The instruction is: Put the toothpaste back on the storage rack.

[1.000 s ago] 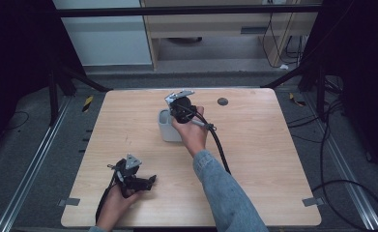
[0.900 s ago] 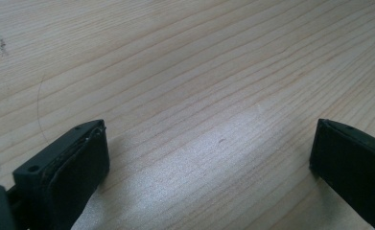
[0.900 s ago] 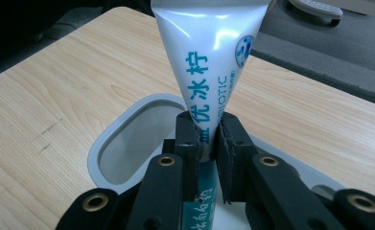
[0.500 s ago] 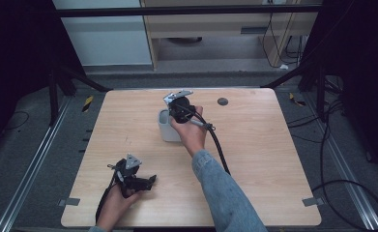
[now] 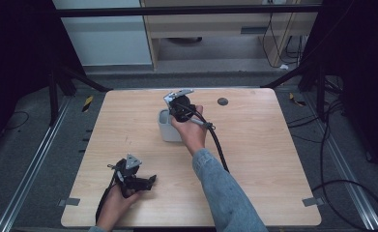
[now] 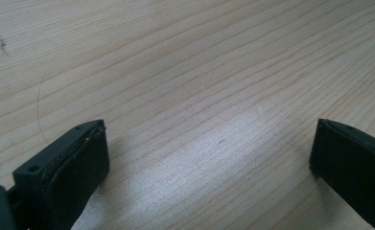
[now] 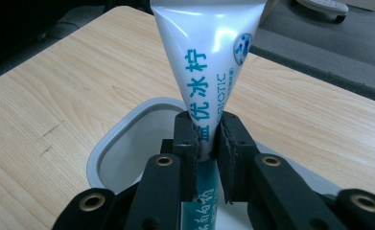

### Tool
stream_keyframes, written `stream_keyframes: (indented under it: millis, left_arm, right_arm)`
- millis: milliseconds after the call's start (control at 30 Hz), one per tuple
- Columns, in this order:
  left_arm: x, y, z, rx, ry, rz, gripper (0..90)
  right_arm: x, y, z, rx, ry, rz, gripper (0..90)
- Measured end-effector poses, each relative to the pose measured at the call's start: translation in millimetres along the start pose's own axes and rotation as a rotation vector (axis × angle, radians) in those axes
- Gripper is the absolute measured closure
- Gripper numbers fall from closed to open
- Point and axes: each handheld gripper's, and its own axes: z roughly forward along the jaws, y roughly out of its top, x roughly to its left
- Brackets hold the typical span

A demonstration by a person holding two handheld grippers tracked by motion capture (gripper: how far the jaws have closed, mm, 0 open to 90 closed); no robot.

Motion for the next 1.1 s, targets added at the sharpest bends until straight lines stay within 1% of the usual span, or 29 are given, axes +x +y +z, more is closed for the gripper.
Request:
stream_keyframes:
  millis: [400, 533, 867, 1100]
  left_arm:
    - [-0.2, 0.0, 0.2, -0.002, 0.0, -0.003, 0.0]
    - [-0.2, -0.1, 0.1, -0.002, 0.001, -0.002, 0.0]
    - [-0.1, 0.0, 0.1, -0.002, 0.0, -0.002, 0.0]
    - [-0.2, -0.1, 0.1, -0.002, 0.0, -0.002, 0.0]
  right_arm:
    - [-1.5, -2.1, -2.4, -0.004, 0.016, 0.003, 78.4]
    - [-2.7, -1.7, -2.7, 0.0, 0.02, 0.013, 78.1]
    - [-4.4, -1.9, -5.7, 0.004, 0.032, 0.004, 77.5]
    - [-5.6, -1.4, -13.4, -0.003, 0.036, 0.0, 76.6]
